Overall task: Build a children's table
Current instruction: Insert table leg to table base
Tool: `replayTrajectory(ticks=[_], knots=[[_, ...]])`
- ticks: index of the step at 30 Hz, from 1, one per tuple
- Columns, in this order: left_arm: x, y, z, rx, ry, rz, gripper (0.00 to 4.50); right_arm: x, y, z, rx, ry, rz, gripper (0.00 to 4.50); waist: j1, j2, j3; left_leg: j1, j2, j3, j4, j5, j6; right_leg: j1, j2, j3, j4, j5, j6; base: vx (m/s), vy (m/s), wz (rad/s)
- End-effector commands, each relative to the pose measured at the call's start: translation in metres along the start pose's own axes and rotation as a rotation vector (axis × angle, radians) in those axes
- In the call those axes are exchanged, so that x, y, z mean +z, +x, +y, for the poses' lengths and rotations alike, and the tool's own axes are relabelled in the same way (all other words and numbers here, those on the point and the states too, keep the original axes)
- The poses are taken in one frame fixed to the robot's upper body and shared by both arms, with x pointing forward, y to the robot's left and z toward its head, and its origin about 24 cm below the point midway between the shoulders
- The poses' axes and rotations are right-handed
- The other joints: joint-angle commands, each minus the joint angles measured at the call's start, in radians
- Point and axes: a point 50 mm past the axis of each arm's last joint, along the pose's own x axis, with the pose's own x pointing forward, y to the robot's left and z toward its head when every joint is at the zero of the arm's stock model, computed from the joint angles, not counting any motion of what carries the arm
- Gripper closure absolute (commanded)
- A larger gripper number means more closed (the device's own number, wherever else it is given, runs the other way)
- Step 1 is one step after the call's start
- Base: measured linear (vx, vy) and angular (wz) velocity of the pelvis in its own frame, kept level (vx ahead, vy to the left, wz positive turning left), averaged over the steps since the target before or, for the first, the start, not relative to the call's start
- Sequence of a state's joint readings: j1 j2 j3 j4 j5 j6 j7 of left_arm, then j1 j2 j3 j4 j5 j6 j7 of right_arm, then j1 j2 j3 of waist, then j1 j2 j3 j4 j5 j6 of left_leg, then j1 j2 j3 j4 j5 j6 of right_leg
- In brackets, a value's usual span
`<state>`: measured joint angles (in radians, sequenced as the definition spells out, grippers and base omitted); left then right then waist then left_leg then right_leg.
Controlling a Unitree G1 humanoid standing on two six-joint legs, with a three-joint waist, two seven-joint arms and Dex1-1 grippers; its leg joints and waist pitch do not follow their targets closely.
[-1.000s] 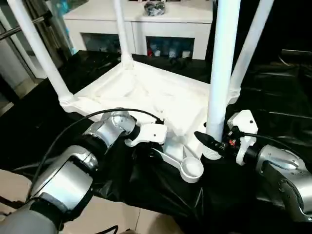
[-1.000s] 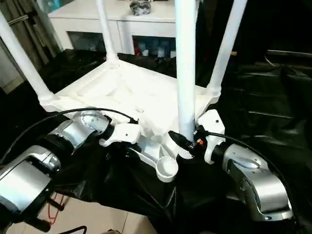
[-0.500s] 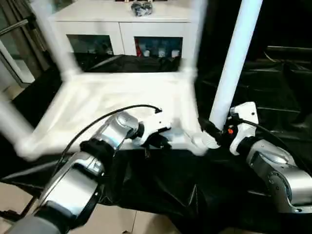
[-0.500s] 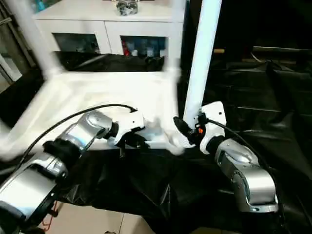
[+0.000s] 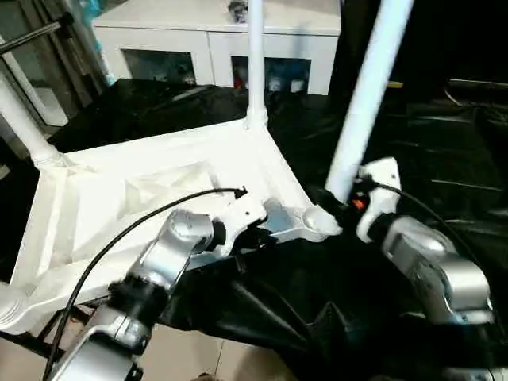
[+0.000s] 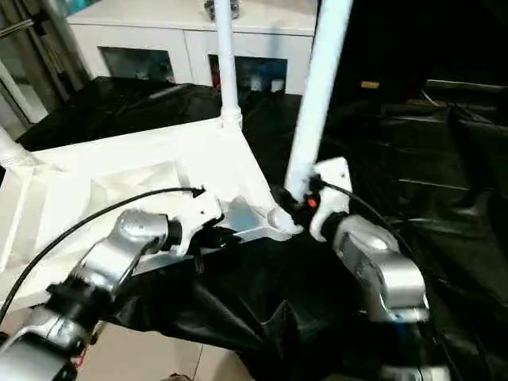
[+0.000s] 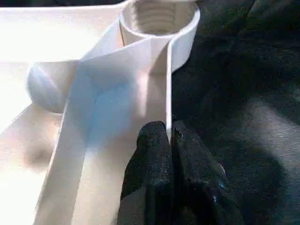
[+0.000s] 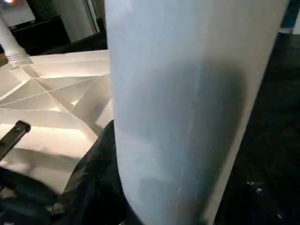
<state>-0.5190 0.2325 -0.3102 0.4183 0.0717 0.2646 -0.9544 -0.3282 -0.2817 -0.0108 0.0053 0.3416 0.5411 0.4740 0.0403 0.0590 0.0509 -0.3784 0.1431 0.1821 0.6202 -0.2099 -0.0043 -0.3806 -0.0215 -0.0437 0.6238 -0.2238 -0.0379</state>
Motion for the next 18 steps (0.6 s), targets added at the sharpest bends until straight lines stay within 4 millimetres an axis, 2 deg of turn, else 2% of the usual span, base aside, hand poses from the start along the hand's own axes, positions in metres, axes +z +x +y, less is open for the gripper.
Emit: replayTrajectory(ticks=[1, 2, 3, 6, 9, 11, 18], knots=[[-0.005, 0.001, -0.004, -0.009, -0.055, -0.031, 4.50, 0.001, 0.004, 0.001, 0.020, -0.029, 0.008, 2.59, 0.005, -0.025, -0.061, 0.011, 0.094, -0.042, -0.068, -0.047, 0.075, 0.047, -0.138, 0.064, -0.081, -0.100, -0.190, 0.000, 0.000, 0.00], [-0.006, 0.001, -0.005, -0.012, -0.057, -0.035, 4.50, 0.000, 0.005, 0.000, 0.024, -0.036, 0.011, 2.59, 0.006, -0.024, -0.063, 0.012, 0.094, -0.042, -0.067, -0.042, 0.078, 0.045, -0.137, 0.064, -0.080, -0.089, -0.190, 0.000, 0.000, 0.00], [-0.009, 0.000, -0.006, -0.013, -0.058, -0.030, 4.50, 0.000, 0.009, 0.001, 0.033, -0.051, 0.017, 2.59, 0.005, -0.027, -0.064, 0.007, 0.092, -0.042, -0.066, -0.019, 0.088, 0.048, -0.138, 0.062, -0.074, -0.052, -0.195, 0.000, 0.000, 0.00], [-0.014, -0.001, -0.006, -0.006, -0.052, -0.004, 4.50, 0.001, 0.014, 0.001, 0.043, -0.067, 0.018, 2.59, 0.004, -0.029, -0.064, 0.006, 0.092, -0.041, -0.064, -0.015, 0.101, 0.048, -0.140, 0.061, -0.073, -0.035, -0.196, 0.000, 0.000, 0.00], [-0.016, -0.001, -0.006, -0.014, -0.038, 0.011, 4.50, 0.001, 0.018, 0.001, 0.051, -0.069, 0.020, 2.59, 0.002, -0.033, -0.063, 0.004, 0.090, -0.041, -0.064, -0.025, 0.101, 0.049, -0.142, 0.060, -0.076, -0.066, -0.193, 0.000, 0.000, 0.00], [-0.016, -0.001, -0.007, -0.015, -0.030, 0.004, 4.50, 0.000, 0.022, 0.002, 0.059, -0.074, 0.022, 2.59, -0.001, -0.031, -0.061, 0.005, 0.091, -0.041, -0.065, -0.038, 0.092, 0.046, -0.140, 0.059, -0.079, -0.099, -0.188, 0.000, 0.000, 0.00], [-0.015, 0.000, -0.008, -0.044, -0.034, -0.001, 4.50, -0.006, 0.027, 0.002, 0.090, -0.078, 0.058, 2.59, -0.002, -0.035, -0.061, 0.005, 0.092, -0.041, -0.064, -0.032, 0.098, 0.047, -0.141, 0.060, -0.076, -0.077, -0.194, 0.000, 0.000, 0.00]])
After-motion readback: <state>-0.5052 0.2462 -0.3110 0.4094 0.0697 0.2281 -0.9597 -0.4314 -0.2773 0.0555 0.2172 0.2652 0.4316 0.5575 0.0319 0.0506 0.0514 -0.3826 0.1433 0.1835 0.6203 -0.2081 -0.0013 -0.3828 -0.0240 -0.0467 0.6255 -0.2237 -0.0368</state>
